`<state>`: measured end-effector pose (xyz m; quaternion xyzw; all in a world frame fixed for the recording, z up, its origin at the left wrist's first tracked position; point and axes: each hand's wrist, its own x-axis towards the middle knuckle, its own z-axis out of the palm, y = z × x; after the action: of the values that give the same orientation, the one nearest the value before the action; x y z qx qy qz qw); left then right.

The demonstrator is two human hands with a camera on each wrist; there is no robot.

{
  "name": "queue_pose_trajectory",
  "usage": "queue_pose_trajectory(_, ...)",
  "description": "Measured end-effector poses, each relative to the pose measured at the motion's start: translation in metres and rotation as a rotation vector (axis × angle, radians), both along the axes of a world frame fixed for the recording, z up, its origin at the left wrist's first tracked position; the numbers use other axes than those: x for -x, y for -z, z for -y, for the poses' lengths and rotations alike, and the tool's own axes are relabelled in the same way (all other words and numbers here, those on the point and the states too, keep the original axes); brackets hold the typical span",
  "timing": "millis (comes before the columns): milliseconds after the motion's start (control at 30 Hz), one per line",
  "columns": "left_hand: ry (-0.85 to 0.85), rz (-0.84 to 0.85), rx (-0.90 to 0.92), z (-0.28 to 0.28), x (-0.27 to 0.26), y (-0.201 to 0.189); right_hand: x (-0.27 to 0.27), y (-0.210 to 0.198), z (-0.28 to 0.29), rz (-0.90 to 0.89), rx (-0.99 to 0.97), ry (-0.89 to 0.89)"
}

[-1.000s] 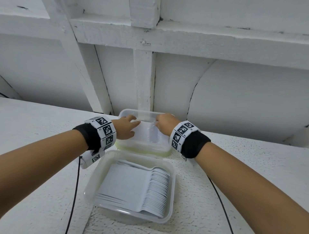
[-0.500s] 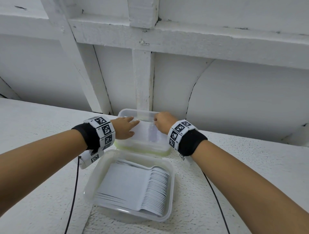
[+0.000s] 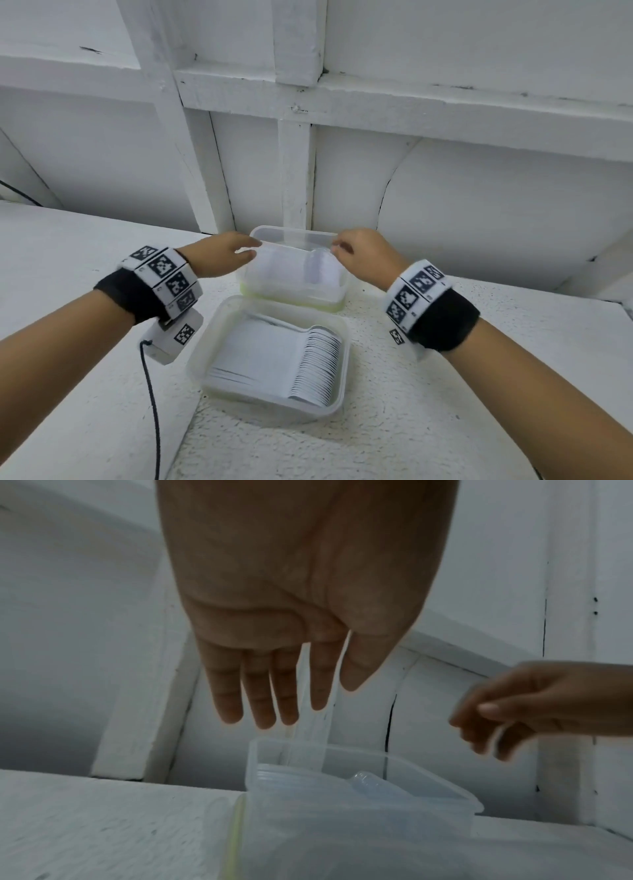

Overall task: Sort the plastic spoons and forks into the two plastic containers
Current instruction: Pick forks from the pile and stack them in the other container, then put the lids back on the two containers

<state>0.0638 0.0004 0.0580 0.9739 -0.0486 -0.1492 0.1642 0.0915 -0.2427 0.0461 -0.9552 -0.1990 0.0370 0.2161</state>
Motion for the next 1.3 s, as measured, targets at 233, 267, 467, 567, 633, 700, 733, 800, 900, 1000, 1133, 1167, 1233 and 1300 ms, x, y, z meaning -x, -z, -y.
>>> queue_pose_trajectory(233,-0.313,-0.059,0.126,-0.027,0.068,0.033,0.102,0.035,0.032,-0.372,-0.209,0.135)
queue_pose_trajectory(267,-0.355,-0.089,0.17,-0.027,0.077,0.039,0.112,0.043,0.03,-0.432,-0.253,0.177)
queue_pose_trajectory(467,-0.466,-0.016,0.339,-0.013,0.107,0.06,0.146,0.062,0.01,-0.58,-0.619,0.36)
queue_pose_trajectory(567,-0.484,0.053,0.378,-0.005,0.112,0.057,0.149,0.058,0.01,-0.544,-0.683,0.426)
queue_pose_trajectory(633,-0.475,0.076,0.416,0.004,0.115,0.051,0.154,0.052,0.019,-0.518,-0.712,0.451)
queue_pose_trajectory(700,-0.453,0.088,0.461,0.017,0.118,0.044,0.16,0.045,0.035,-0.48,-0.747,0.476)
queue_pose_trajectory(733,-0.435,0.09,0.482,0.026,0.12,0.041,0.164,0.043,0.046,-0.459,-0.762,0.487)
queue_pose_trajectory(800,-0.392,0.087,0.527,0.047,0.123,0.038,0.173,0.039,0.07,-0.41,-0.757,0.518)
queue_pose_trajectory(900,-0.311,0.066,0.58,0.088,0.125,0.04,0.186,0.042,0.111,-0.332,-0.674,0.624)
queue_pose_trajectory(1000,-0.233,0.012,0.615,0.13,0.128,0.051,0.201,0.046,0.151,-0.249,-0.544,0.722)
queue_pose_trajectory(1133,-0.147,-0.108,0.648,0.178,0.133,0.067,0.22,0.048,0.192,-0.187,-0.431,0.841)
queue_pose_trajectory(1167,-0.125,-0.124,0.638,0.186,0.134,0.071,0.224,0.049,0.199,-0.183,-0.414,0.86)
queue_pose_trajectory(1233,-0.075,-0.135,0.586,0.198,0.134,0.077,0.228,0.052,0.207,-0.194,-0.391,0.886)
queue_pose_trajectory(1300,-0.029,-0.128,0.529,0.2,0.133,0.082,0.229,0.056,0.21,-0.217,-0.38,0.893)
